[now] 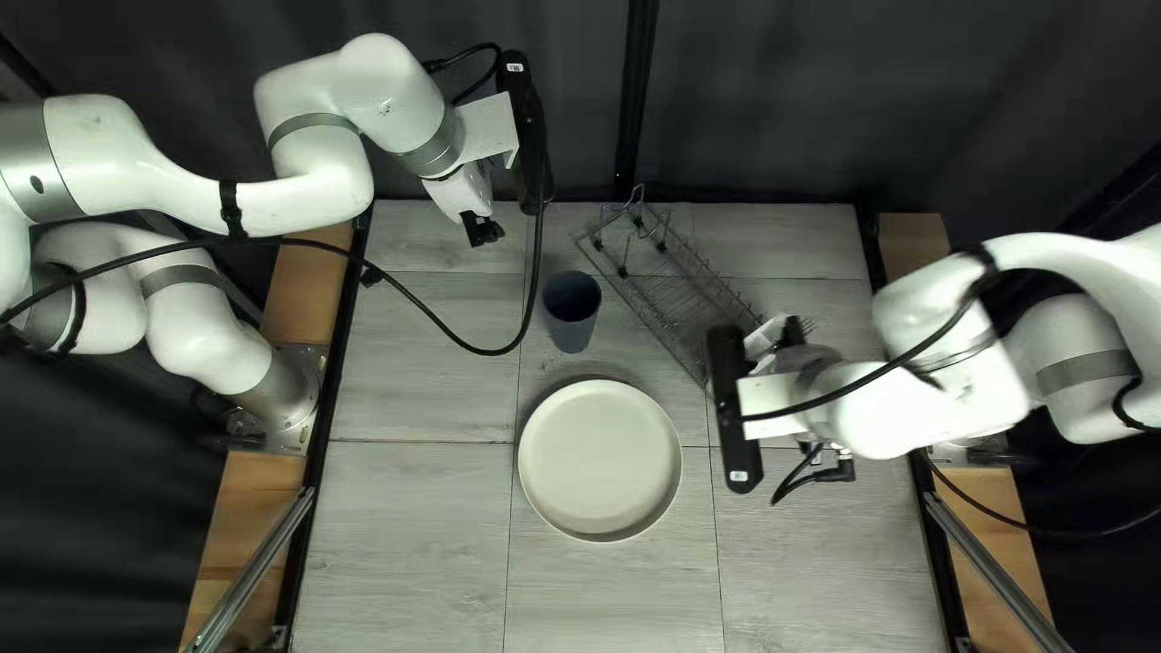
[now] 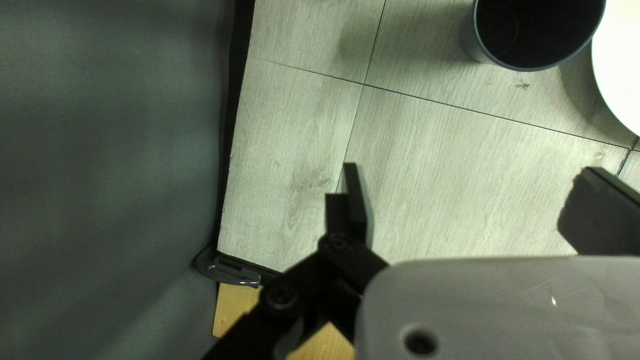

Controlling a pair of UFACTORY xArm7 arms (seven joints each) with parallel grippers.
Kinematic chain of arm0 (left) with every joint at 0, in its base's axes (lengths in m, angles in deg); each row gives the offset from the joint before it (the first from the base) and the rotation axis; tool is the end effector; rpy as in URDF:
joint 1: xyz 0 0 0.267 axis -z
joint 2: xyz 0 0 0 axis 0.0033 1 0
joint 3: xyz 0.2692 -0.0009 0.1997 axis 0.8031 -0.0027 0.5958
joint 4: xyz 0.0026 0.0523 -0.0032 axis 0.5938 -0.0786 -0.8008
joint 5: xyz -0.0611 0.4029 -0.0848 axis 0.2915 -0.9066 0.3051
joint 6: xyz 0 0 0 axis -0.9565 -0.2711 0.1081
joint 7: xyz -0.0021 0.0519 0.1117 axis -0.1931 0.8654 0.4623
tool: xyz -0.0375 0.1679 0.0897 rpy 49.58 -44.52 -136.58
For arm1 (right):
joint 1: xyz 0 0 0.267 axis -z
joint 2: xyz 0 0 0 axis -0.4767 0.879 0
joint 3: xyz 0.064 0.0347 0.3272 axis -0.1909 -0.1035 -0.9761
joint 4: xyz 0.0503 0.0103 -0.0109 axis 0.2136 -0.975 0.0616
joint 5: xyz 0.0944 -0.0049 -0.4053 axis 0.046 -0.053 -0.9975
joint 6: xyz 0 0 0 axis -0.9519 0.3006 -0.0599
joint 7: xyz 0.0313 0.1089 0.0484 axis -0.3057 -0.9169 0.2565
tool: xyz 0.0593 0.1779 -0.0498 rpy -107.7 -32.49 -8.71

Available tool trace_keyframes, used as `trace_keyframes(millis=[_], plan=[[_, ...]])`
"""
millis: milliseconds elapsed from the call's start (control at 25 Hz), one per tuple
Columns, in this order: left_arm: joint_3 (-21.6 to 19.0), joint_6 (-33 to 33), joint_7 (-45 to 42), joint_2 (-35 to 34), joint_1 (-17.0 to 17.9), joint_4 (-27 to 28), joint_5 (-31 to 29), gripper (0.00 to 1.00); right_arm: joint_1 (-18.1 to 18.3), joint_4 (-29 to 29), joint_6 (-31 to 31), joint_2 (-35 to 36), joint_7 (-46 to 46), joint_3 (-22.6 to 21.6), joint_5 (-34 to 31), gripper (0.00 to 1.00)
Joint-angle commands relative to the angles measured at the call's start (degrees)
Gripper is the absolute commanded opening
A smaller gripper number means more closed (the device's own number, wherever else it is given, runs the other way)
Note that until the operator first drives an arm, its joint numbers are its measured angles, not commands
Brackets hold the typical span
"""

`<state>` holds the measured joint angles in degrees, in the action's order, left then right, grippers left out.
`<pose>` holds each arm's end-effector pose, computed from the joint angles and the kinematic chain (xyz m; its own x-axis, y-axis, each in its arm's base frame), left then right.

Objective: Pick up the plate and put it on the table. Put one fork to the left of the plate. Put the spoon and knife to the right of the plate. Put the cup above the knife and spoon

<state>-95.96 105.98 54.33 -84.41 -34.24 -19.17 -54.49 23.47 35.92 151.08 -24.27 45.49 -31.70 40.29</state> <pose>0.3984 0.1988 0.3070 0.9486 0.2003 0.2451 0.2515 -0.9470 -0.1998 0.4061 0.0502 0.1944 0.9705 0.1922 -0.1453 0.2349 -0.8889 0.3933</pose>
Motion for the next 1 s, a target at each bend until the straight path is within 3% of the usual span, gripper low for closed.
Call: trace_keyframes(millis=[40, 160, 200, 240, 280, 680, 1000], plan=[[0.00, 0.00, 0.00, 0.00, 0.00, 0.00, 0.00, 1.00, 0.16, 0.60, -3.36, 4.45, 2.61, 0.19, -1.86, 1.00], [0.00, 0.00, 0.00, 0.00, 0.00, 0.00, 0.00, 1.00, 0.37, 0.52, -4.47, 5.88, 3.68, 0.47, -2.50, 0.98], [0.00, 0.00, 0.00, 0.00, 0.00, 0.00, 0.00, 1.00, 0.63, -0.07, -5.17, 5.97, 4.17, 0.76, -2.82, 0.87], [0.00, 0.00, 0.00, 0.00, 0.00, 0.00, 0.00, 1.00, 0.75, -0.57, -5.60, 5.76, 4.55, 0.95, -2.93, 0.19], [0.00, 0.00, 0.00, 0.00, 0.00, 0.00, 0.00, 1.00, 0.81, -0.95, -5.81, 5.45, 4.88, 1.05, -2.99, 0.00], [0.00, 0.00, 0.00, 0.00, 0.00, 0.00, 0.00, 1.00, 1.04, -2.33, -3.84, 1.60, 5.82, 1.29, -3.89, 0.00], [0.00, 0.00, 0.00, 0.00, 0.00, 0.00, 0.00, 1.00, 0.77, -1.70, 3.56, -6.31, 7.17, 0.90, -4.74, 0.00]])
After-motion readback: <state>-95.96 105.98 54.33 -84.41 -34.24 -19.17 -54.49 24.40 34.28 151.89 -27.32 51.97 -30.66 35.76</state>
